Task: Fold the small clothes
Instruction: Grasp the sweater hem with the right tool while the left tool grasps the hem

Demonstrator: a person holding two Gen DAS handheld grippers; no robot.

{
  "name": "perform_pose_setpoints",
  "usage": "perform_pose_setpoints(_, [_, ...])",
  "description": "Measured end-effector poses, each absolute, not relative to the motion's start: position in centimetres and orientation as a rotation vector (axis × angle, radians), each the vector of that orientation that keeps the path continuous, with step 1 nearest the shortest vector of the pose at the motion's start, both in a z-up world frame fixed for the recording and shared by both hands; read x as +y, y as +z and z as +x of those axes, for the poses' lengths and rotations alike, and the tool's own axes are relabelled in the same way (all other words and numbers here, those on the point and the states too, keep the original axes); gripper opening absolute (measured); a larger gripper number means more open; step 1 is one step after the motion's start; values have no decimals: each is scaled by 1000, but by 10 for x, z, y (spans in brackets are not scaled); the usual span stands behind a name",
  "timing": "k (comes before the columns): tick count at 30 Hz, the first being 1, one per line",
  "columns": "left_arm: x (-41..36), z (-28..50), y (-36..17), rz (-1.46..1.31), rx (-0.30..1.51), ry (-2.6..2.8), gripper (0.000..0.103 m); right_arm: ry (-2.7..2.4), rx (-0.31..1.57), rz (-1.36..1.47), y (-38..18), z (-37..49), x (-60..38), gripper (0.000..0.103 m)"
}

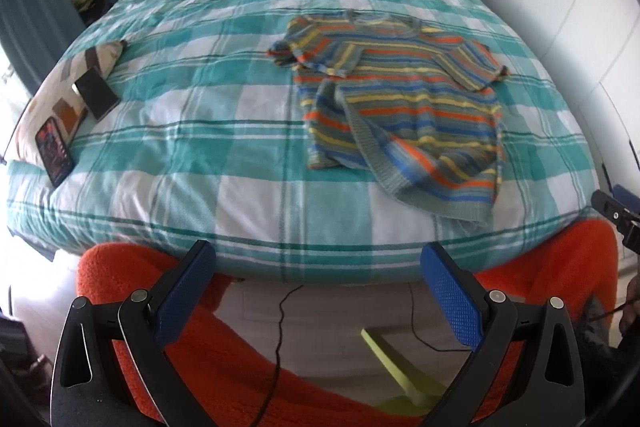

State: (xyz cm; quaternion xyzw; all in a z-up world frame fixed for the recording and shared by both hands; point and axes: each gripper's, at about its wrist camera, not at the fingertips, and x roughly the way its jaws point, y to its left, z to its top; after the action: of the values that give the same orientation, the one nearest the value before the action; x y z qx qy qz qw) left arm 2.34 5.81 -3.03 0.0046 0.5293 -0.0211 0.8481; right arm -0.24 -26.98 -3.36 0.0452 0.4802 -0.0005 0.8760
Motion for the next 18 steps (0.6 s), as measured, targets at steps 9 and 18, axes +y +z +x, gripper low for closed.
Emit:
perform_pose_setpoints(9, [90, 28, -47, -119, 1156, 27, 102, 328, 1253, 652, -153, 42, -283, 79])
perform_pose_setpoints(18, [75, 21, -47, -67, 1159, 0, 102, 329, 1192, 1110, -223, 64, -302, 8])
